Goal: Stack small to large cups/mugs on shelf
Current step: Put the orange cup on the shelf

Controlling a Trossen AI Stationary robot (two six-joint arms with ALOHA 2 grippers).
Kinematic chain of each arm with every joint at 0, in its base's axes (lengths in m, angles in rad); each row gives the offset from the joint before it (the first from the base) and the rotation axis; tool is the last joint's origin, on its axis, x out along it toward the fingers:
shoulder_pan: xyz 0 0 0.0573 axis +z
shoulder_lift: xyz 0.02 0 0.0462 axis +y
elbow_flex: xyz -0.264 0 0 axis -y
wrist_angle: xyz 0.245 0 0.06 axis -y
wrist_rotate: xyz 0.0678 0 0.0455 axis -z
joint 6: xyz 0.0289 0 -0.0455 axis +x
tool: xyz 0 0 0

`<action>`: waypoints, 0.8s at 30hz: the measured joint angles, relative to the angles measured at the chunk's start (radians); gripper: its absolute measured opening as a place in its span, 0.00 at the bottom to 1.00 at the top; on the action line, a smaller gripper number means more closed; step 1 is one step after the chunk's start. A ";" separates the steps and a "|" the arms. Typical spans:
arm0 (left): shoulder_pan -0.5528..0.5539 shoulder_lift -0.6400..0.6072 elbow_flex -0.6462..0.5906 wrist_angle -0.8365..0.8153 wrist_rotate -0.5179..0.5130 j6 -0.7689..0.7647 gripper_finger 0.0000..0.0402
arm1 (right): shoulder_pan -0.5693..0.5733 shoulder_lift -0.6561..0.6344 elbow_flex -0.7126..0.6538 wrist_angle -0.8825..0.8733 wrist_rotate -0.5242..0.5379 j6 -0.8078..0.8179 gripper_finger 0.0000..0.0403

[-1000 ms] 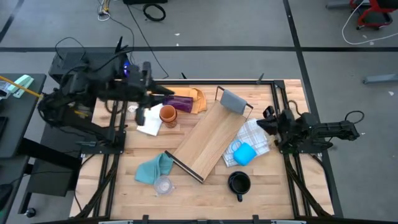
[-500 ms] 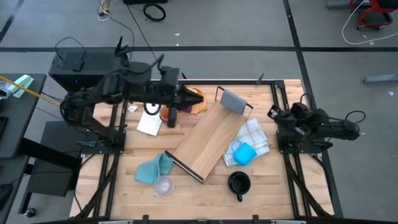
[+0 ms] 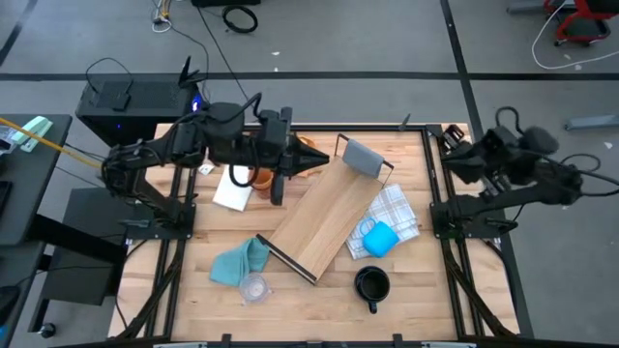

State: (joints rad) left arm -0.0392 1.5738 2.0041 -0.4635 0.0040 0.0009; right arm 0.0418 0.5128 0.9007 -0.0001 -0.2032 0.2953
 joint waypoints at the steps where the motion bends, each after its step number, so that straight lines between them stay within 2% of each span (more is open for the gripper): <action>1: 0.003 -0.003 0.000 -0.012 0.001 0.011 0.06 | 0.000 0.055 0.070 -0.088 -0.012 -0.018 0.10; 5: 0.026 -0.019 0.000 -0.128 -0.019 0.032 0.04 | 0.000 0.259 0.321 -0.432 -0.019 -0.091 0.10; 9: 0.050 -0.041 0.000 -0.319 -0.044 0.030 0.03 | 0.000 0.434 0.498 -0.637 -0.015 -0.137 0.10; 14: 0.072 -0.077 -0.001 -0.532 -0.056 0.032 0.04 | 0.000 0.579 0.617 -0.666 0.001 -0.162 0.10; 16: 0.077 -0.092 0.000 -0.569 -0.063 0.039 0.04 | -0.001 0.610 0.638 -0.663 0.014 -0.166 0.10; 24: 0.147 -0.157 0.001 -0.750 -0.091 0.074 0.02 | -0.048 0.645 0.658 -0.679 0.128 -0.118 0.10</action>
State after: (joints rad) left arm 0.1077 1.4169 2.0052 -1.2131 -0.0873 0.0746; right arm -0.0065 1.1580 1.5589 -0.6787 -0.0749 0.1777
